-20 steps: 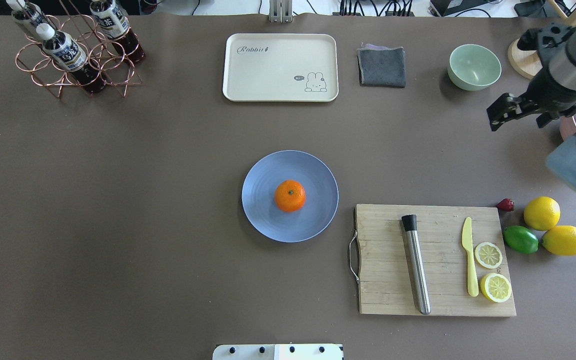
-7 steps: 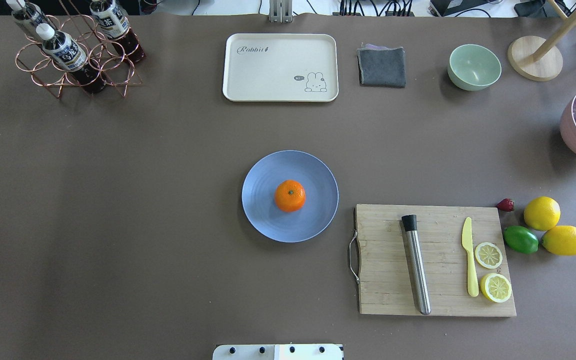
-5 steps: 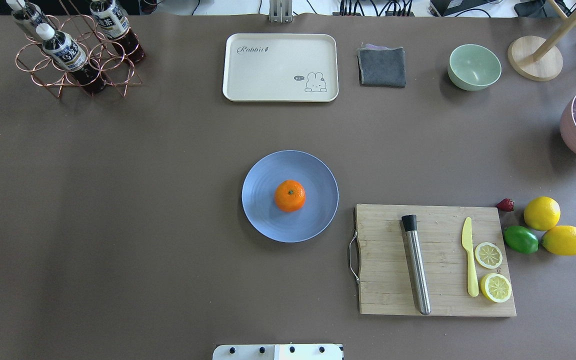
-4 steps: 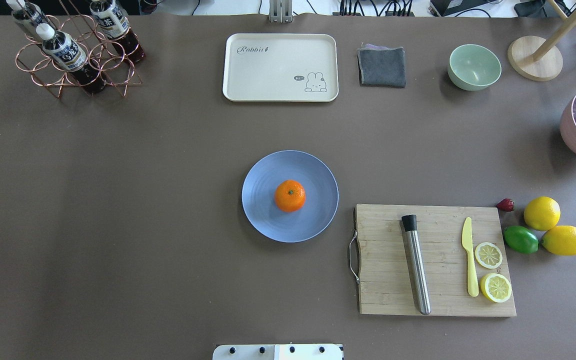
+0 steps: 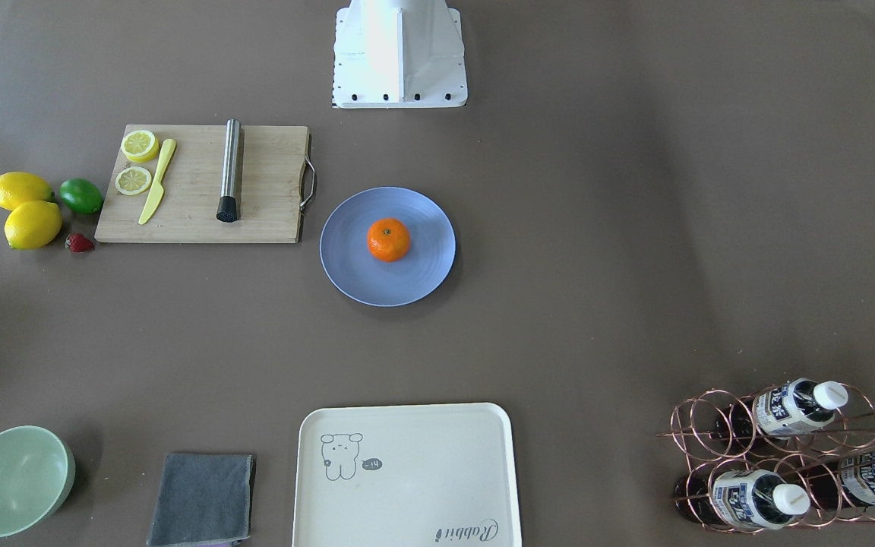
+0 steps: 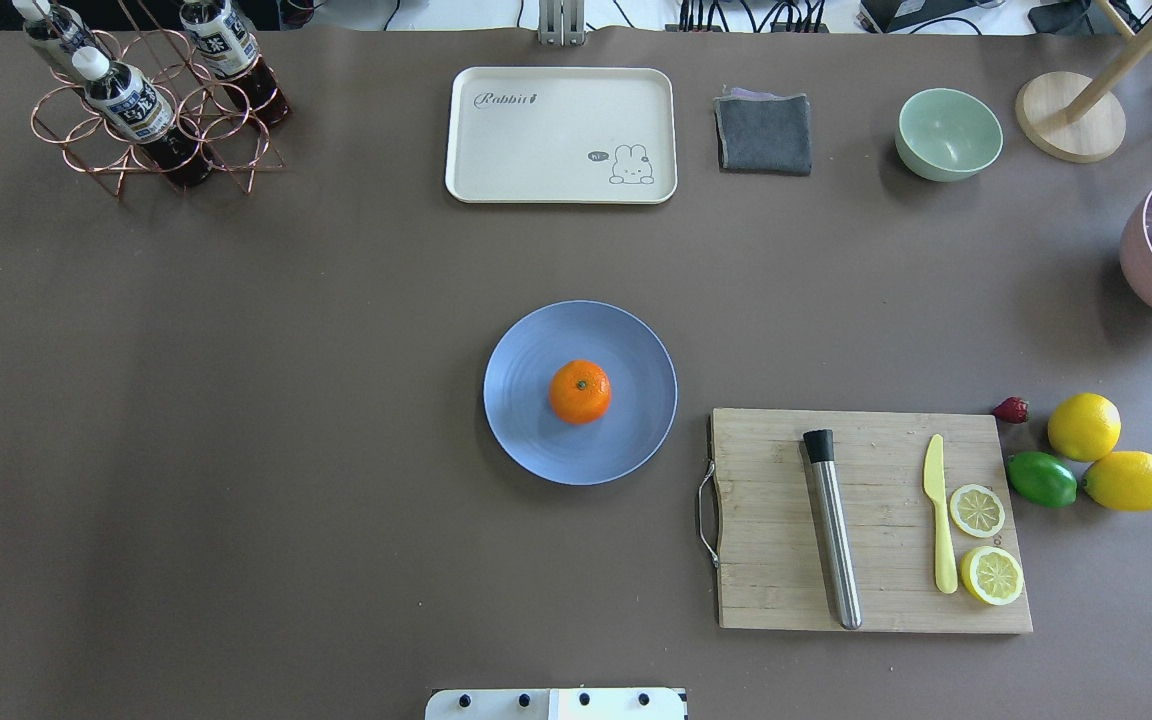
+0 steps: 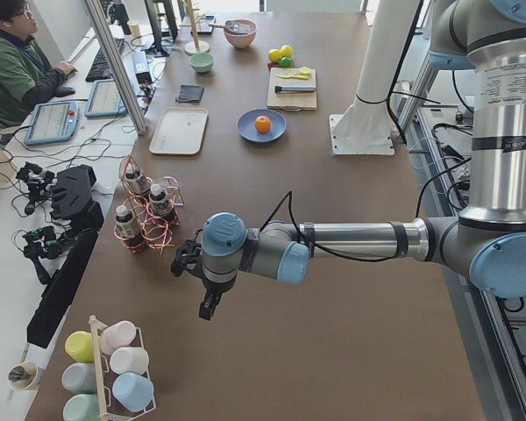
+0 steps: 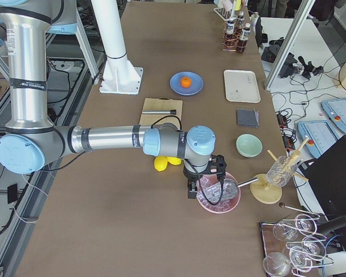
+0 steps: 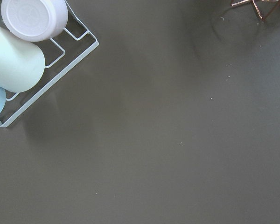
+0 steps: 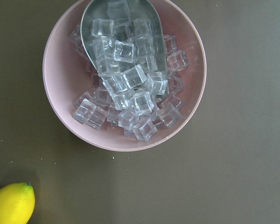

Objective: Pick orange to plate

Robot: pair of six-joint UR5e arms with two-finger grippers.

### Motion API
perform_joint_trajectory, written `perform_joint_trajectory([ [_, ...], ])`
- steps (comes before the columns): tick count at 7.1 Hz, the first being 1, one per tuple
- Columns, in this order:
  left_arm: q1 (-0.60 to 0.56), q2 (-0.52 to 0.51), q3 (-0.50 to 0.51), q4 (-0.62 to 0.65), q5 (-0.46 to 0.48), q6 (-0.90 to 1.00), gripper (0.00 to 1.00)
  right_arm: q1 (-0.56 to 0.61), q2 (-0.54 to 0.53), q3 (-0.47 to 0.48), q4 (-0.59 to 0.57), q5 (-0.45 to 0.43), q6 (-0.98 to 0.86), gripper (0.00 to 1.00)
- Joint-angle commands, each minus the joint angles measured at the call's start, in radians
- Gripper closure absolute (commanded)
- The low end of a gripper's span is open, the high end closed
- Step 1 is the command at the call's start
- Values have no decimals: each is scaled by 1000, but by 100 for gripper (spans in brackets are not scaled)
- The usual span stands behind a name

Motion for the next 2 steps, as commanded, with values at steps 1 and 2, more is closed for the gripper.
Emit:
perform_joint_trajectory([
  [1, 0, 1, 2, -7, 0, 0, 2, 0, 0, 4, 0, 6, 0, 0],
  [2, 0, 0, 2, -9, 0, 0, 2, 0, 0, 4, 0, 9, 0, 0],
])
